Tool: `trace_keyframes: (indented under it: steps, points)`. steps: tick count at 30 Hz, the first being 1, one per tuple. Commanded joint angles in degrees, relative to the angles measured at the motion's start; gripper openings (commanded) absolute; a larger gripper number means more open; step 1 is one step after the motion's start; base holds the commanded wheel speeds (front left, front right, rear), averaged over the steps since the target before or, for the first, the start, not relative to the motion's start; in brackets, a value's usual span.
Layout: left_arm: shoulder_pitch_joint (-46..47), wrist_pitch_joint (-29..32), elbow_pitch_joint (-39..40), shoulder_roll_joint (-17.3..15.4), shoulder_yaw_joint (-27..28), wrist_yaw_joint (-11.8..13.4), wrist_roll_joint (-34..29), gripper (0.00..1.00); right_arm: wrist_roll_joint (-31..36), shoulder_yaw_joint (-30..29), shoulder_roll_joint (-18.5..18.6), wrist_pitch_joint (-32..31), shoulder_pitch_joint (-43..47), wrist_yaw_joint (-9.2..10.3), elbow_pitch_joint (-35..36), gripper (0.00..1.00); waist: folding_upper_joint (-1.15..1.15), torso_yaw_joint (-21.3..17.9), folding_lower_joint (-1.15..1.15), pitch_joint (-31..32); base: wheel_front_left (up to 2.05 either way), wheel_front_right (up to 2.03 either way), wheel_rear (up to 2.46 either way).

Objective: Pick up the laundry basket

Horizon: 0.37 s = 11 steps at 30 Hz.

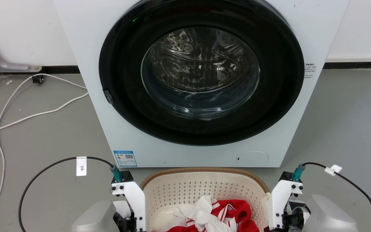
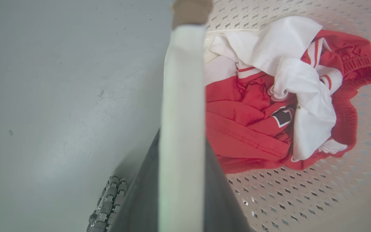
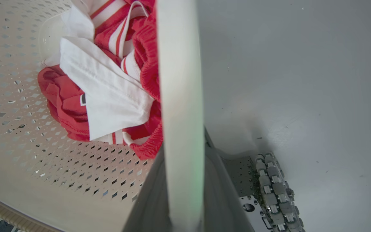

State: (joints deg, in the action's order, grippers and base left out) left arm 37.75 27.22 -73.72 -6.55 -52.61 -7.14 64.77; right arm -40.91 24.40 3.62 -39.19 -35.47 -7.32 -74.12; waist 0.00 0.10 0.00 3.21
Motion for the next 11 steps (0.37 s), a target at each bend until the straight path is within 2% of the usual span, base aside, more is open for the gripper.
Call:
trace_keyframes:
  steps: [1, 11]
  points:
    - [-0.9, 0.0, 0.6, 0.9, 0.0, -0.6, 0.4, 0.00, -0.3, -0.3, -1.1, 0.1, 0.3, -0.31, 0.4, 0.00, 0.00, 0.0, 0.00, 0.0, 0.00, 0.00, 0.00]
    - [-1.0, 0.0, 0.7, 0.9, -0.4, -0.6, 0.8, 0.00, -0.1, -0.6, -1.2, 0.1, 0.3, -0.31, 0.4, 0.00, 0.00, 0.0, 0.00, -0.1, 0.00, 0.00, 0.00]
